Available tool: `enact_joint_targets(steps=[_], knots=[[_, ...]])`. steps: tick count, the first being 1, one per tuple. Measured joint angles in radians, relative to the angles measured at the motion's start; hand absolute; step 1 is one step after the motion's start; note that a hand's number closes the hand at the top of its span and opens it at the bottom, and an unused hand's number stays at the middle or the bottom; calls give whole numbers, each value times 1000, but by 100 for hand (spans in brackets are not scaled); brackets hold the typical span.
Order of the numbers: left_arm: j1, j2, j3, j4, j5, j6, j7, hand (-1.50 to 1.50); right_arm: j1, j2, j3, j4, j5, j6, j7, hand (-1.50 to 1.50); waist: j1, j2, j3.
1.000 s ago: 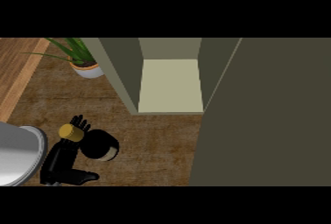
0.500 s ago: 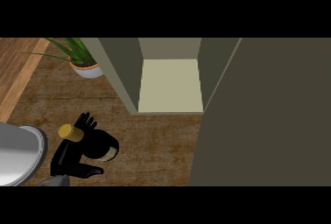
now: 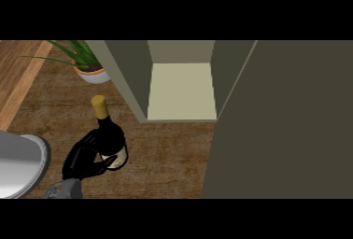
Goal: Pick up the wine, place it into the cabinet and close the cabinet
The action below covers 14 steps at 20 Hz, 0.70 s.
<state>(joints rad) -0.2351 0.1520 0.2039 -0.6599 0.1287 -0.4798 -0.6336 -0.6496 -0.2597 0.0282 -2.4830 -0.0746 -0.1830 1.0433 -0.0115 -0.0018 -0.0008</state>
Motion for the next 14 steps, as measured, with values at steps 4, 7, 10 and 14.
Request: enact_joint_targets(steps=[4,7,10,14], knots=[[-2,19,-41,-16,-51,13,-53,150,21,0,-12,-2,-4,1,-9,-150,-1,-1,1],[7,6,-82,-54,-109,76,-126,150,22,1,-11,-2,-4,0,-13,-150,0,-3,2],[11,-12,-99,-85,-134,131,-164,150,35,-4,-28,3,-9,10,-23,-150,4,-3,2],[-8,-67,-83,-91,-138,248,-183,150,39,-3,-23,3,-12,13,-24,-150,3,-2,2]])
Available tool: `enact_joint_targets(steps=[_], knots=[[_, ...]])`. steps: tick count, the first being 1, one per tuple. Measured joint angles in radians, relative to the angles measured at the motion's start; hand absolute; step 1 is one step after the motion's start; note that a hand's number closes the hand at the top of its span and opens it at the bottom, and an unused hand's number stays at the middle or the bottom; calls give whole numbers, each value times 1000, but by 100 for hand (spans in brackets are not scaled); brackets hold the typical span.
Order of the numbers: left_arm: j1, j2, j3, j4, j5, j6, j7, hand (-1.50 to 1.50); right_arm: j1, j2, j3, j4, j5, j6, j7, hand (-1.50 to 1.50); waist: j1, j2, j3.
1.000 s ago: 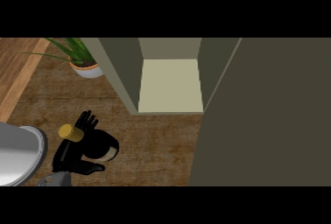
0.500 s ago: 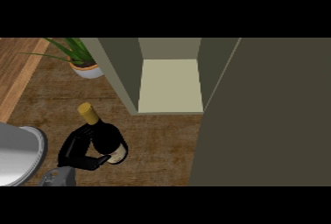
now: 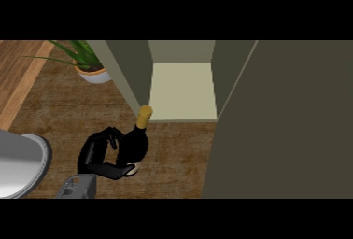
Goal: Pick up the wine, place it into the cabinet and close the cabinet
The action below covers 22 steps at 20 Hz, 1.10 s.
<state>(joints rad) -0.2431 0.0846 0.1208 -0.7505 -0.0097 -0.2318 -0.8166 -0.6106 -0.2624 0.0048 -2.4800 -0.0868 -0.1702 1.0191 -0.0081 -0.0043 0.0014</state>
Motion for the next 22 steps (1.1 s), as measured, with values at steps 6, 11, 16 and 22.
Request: enact_joint_targets(steps=[6,11,16,22], knots=[[15,-56,-23,-103,15,120,-6,150,-3,-5,-15,5,-11,8,2,-150,4,-1,-1],[52,-69,-104,-298,48,175,70,150,14,1,-16,11,-13,13,-9,-150,9,-2,-1],[78,-80,-228,-500,123,227,230,150,7,-2,-18,12,-16,12,-1,-150,8,-3,-1],[70,-83,-375,-715,194,357,416,150,18,9,-16,12,-21,12,-9,-150,5,-2,-1]])
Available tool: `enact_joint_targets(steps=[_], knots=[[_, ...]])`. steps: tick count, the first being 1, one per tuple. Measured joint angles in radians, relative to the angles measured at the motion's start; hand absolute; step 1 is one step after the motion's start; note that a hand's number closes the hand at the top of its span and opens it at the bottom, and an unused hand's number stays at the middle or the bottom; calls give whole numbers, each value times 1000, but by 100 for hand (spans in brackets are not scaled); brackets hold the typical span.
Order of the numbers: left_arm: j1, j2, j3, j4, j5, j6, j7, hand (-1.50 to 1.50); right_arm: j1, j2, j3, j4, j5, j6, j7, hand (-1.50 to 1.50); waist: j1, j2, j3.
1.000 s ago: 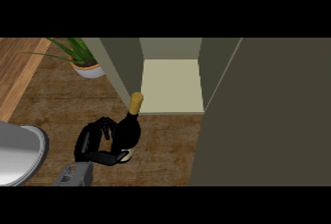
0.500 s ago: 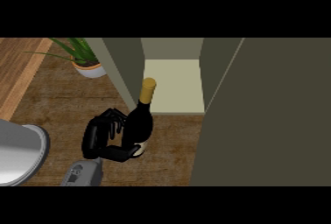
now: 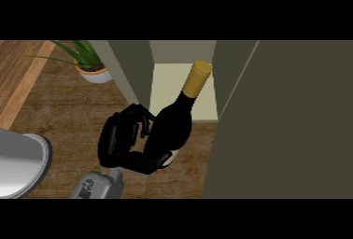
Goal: Pick up the wine, place it into the cabinet and close the cabinet
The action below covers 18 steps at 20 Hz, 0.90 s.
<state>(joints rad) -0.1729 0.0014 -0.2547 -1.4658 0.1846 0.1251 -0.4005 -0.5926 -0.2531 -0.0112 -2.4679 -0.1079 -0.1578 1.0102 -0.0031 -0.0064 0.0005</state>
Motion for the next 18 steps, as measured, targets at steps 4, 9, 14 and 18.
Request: enact_joint_targets(steps=[4,9,14,18], knots=[[-72,0,-46,-87,13,107,136,150,14,-1,-12,-3,-5,4,1,-150,-4,1,0],[-198,-1,-82,-108,11,247,276,150,16,-3,-20,-1,-10,11,2,-150,-7,3,0],[-338,-1,-55,-58,22,329,375,150,22,-7,-39,2,-21,23,-3,-150,-10,4,0],[-423,-1,-42,37,37,372,355,150,18,1,-37,9,-25,28,-9,-150,-12,6,0]])
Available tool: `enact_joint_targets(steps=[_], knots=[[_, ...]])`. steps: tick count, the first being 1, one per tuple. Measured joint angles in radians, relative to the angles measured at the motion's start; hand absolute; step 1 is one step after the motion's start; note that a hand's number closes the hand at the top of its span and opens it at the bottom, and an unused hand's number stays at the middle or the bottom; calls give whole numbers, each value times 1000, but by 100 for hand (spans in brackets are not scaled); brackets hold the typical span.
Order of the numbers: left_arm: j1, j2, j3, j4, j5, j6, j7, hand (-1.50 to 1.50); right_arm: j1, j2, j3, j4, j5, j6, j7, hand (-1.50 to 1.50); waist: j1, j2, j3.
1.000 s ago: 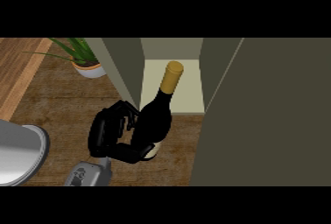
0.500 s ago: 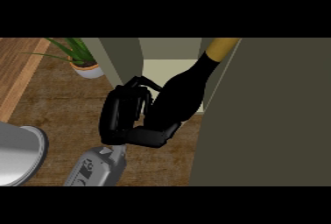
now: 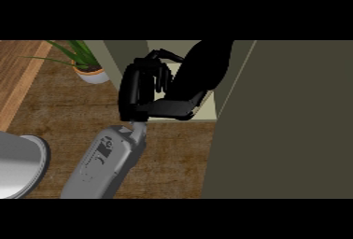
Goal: Pick up the wine, place it into the cabinet and close the cabinet
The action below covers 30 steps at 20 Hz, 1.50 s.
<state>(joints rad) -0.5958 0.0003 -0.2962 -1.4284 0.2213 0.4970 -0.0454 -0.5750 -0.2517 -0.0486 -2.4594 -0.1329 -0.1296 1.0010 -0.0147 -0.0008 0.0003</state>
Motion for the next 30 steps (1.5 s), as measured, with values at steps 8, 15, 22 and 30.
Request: enact_joint_targets(steps=[8,15,22,30], knots=[[-101,6,-3,163,-56,35,-65,150,11,5,-6,4,-12,16,-14,-150,0,0,0],[-127,1,1,298,-57,25,-163,150,23,10,-8,9,-16,25,-24,-150,1,1,0],[-133,0,-43,395,10,65,-253,150,18,5,-22,9,-23,34,-27,-150,-4,1,0],[-166,0,-63,581,111,54,-378,150,-13,7,-15,14,-28,31,-12,-150,-10,3,-1]])
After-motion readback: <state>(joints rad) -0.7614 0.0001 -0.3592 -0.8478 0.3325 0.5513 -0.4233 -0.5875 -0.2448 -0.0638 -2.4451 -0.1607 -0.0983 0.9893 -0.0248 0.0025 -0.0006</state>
